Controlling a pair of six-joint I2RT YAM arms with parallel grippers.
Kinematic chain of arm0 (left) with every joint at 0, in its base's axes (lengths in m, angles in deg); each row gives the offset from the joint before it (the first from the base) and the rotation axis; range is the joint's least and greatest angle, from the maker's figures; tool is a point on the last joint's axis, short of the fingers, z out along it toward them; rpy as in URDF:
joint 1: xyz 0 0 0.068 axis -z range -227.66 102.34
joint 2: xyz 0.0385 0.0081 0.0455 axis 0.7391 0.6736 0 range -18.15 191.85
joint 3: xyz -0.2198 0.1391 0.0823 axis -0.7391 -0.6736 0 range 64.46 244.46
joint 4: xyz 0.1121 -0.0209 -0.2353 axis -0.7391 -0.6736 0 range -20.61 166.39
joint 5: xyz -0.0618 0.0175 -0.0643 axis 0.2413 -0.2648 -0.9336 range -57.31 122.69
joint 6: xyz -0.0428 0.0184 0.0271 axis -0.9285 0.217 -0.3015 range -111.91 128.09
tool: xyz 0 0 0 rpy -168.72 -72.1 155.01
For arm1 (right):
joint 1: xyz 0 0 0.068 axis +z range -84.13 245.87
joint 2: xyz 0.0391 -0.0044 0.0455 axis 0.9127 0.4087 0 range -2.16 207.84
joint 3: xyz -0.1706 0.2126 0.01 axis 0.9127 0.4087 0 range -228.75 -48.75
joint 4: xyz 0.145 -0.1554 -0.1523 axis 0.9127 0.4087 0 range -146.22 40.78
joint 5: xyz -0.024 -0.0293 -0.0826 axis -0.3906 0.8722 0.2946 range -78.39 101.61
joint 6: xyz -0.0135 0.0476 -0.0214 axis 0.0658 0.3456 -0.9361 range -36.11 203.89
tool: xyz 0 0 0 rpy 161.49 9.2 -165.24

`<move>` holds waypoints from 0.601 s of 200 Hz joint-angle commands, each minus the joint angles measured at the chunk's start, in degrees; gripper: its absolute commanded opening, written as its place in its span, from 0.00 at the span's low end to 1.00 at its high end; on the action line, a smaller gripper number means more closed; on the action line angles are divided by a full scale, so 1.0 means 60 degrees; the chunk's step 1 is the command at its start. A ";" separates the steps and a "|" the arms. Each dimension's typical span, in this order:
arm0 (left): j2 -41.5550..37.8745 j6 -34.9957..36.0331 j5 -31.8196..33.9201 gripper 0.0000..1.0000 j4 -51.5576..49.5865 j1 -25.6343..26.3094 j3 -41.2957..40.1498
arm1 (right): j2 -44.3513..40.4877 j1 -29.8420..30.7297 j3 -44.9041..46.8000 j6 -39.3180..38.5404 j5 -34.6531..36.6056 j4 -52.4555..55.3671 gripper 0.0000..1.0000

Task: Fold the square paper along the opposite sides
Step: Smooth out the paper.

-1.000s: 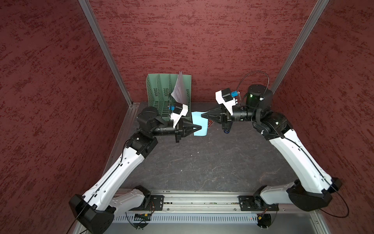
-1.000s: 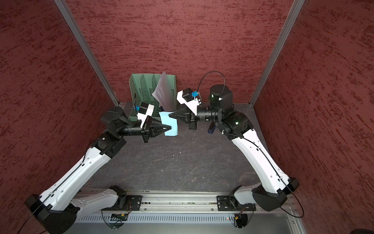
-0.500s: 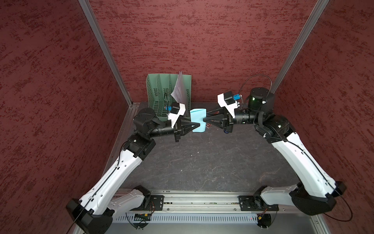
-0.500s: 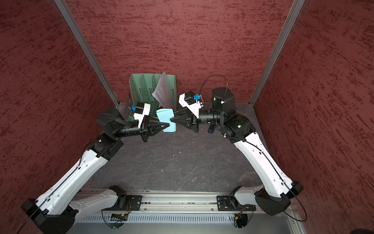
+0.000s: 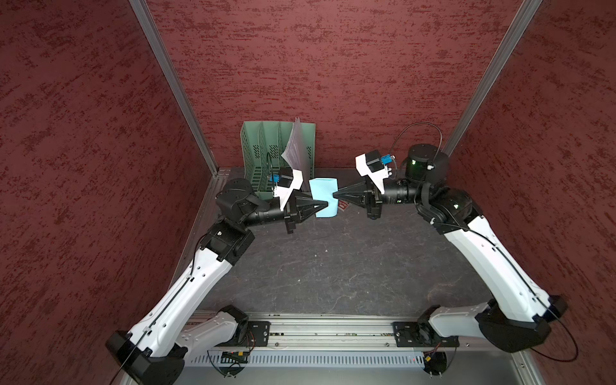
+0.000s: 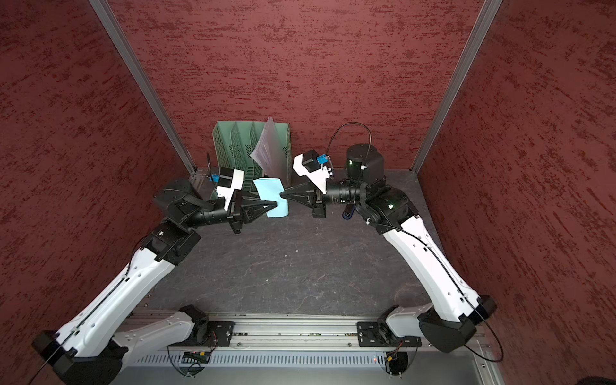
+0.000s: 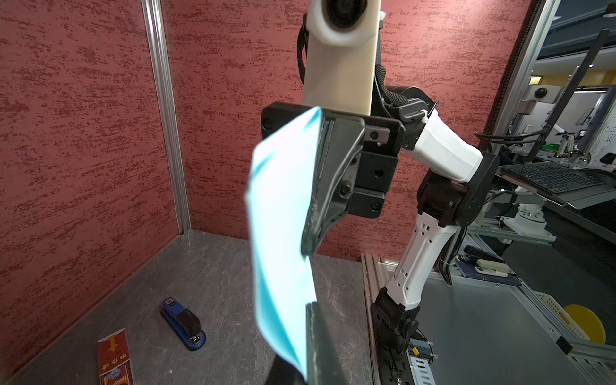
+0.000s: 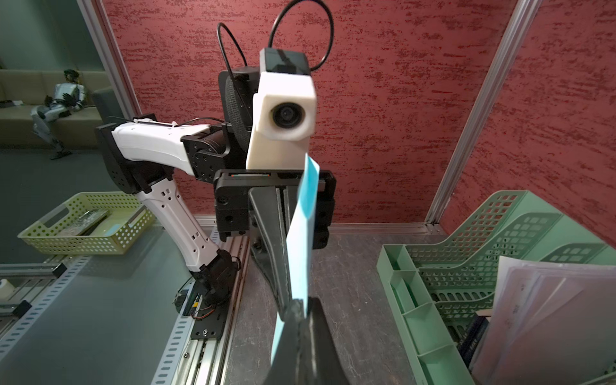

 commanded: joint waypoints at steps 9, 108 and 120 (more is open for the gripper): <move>0.0026 0.0233 0.0053 0.00 0.0069 -0.0053 0.0266 | 0.0072 -0.0039 -0.0280 -0.0056 -0.0275 0.0051 0.00; 0.0008 0.0540 0.0126 0.00 -0.0238 -0.0085 0.0622 | -0.0096 -0.0034 0.0194 -0.0003 -0.0246 0.0006 0.00; -0.0010 0.0562 0.0168 0.00 -0.0242 -0.0083 0.0628 | -0.0128 -0.0038 0.0223 -0.0024 -0.0263 -0.0002 0.00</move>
